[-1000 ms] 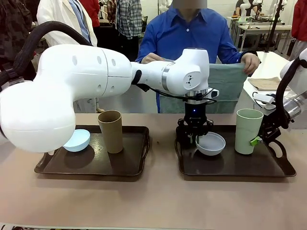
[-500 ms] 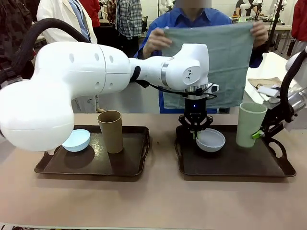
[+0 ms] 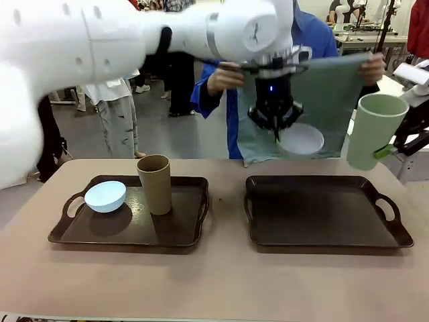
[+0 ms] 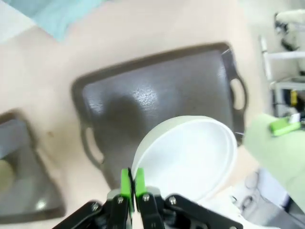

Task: Set up a tray with a mat and arrange the tableware.
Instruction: Pick up the Picnic Bowl and Reusable plastic cup from the Handle tray in front of the human's position and hold them in the air.

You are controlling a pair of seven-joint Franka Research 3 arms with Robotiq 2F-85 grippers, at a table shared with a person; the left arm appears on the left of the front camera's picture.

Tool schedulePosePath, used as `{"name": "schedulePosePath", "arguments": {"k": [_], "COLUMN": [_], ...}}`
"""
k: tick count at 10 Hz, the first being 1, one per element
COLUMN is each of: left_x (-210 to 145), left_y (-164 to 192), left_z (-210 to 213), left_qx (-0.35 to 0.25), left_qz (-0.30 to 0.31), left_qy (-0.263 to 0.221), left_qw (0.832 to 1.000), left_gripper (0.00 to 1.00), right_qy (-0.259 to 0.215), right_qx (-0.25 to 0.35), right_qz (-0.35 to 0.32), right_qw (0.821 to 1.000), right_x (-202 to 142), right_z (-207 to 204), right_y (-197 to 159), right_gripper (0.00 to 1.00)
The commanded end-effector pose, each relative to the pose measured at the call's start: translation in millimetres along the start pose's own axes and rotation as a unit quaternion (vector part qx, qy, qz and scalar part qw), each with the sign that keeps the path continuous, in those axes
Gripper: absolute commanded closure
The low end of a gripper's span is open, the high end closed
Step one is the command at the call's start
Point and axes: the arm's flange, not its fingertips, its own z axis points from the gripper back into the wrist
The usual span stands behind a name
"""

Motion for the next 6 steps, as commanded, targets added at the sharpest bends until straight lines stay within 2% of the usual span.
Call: {"name": "schedulePosePath", "arguments": {"k": [1,3,4,5,6], "left_x": [-33,-39,-41,-30,-30], "left_y": [0,1,8,-6,-6], "left_z": [26,40,35,54,54], "left_qx": [0.042,0.039,0.019,0.023,0.023], "left_qz": [0.009,0.019,0.019,0.000,0.000], "left_qy": [-0.038,-0.032,-0.016,-0.035,-0.035], "left_qw": [0.998,0.999,1.000,0.999,0.999], "left_gripper": [1.00,1.00,1.00,1.00,1.00], "right_qy": [0.016,0.016,0.020,0.015,0.015], "right_qx": [-0.018,-0.023,-0.005,-0.019,-0.019], "right_qz": [0.000,0.012,0.026,0.021,0.021], "right_qw": [1.000,1.000,0.999,0.999,0.999], "right_x": [25,43,33,45,45], "right_z": [-4,1,0,10,10], "right_y": [22,30,23,27,27], "right_gripper": [1.00,1.00,1.00,1.00,1.00]}}
